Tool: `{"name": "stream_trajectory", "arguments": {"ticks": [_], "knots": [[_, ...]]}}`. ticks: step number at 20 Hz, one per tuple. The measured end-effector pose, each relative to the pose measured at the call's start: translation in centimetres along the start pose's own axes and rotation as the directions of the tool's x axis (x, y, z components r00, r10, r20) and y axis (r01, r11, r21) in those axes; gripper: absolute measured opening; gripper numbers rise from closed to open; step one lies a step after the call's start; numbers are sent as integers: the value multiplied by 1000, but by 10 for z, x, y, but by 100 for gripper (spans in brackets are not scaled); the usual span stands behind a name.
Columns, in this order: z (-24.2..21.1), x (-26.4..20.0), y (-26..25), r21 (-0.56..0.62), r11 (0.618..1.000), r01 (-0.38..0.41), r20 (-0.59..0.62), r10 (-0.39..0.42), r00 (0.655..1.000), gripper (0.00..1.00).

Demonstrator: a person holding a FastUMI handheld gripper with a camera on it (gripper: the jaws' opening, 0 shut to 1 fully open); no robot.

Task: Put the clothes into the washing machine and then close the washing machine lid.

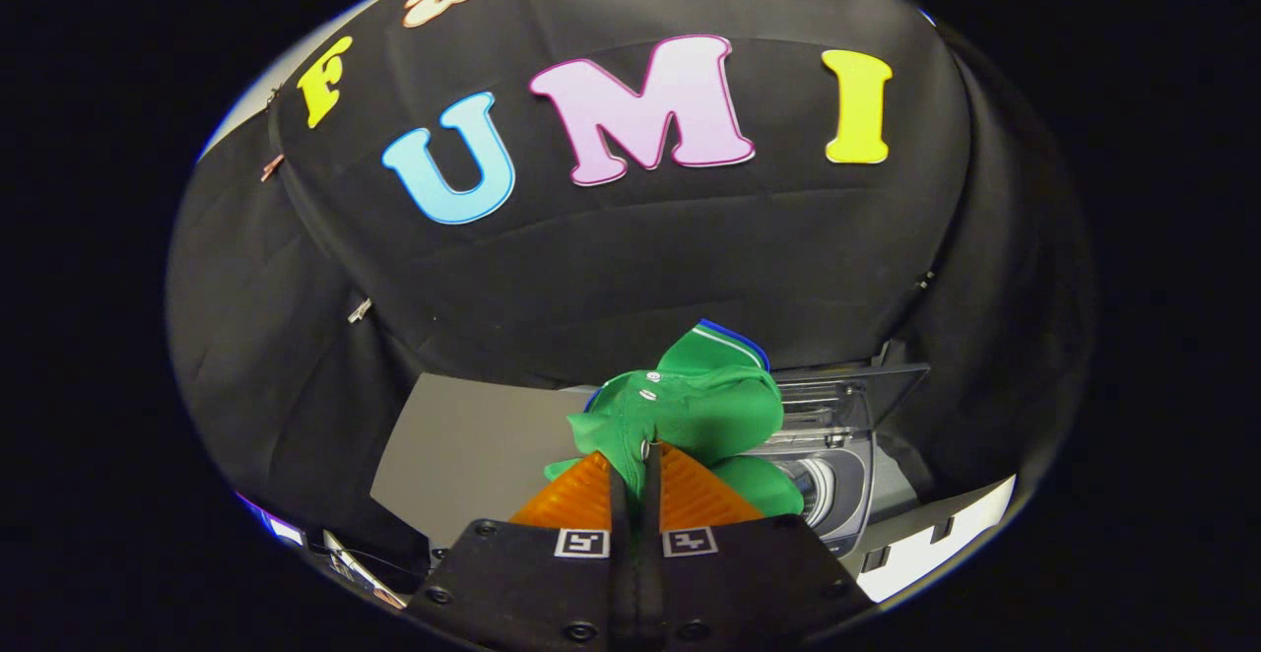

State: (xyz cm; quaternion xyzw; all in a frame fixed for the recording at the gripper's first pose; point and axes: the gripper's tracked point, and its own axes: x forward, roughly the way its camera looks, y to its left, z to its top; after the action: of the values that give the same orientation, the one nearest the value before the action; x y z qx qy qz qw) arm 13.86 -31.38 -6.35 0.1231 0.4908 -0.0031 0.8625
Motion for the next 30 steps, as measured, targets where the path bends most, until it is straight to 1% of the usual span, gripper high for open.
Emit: {"name": "stream_trajectory", "arguments": {"ticks": [3,6,9,12,17,20,21,23,24,26,30], "knots": [[10,4,-33,43,999,-18,19,17,1000,5],[17,9,-55,82,996,-47,20,45,999,5],[13,23,-78,57,997,-58,-6,58,998,5],[1,37,-91,51,996,-78,-47,80,996,5],[-38,53,-106,33,994,-101,-89,103,991,5],[-63,72,-110,68,994,-81,-118,88,989,5],[-72,77,-115,61,996,-70,-123,77,989,5],[-89,93,-127,31,999,-25,-134,29,991,5],[-97,99,-130,40,999,-4,-144,9,990,5],[-109,111,-135,58,998,11,-152,-3,988,5],[-143,131,-151,33,999,31,-177,-25,984,5]]}}
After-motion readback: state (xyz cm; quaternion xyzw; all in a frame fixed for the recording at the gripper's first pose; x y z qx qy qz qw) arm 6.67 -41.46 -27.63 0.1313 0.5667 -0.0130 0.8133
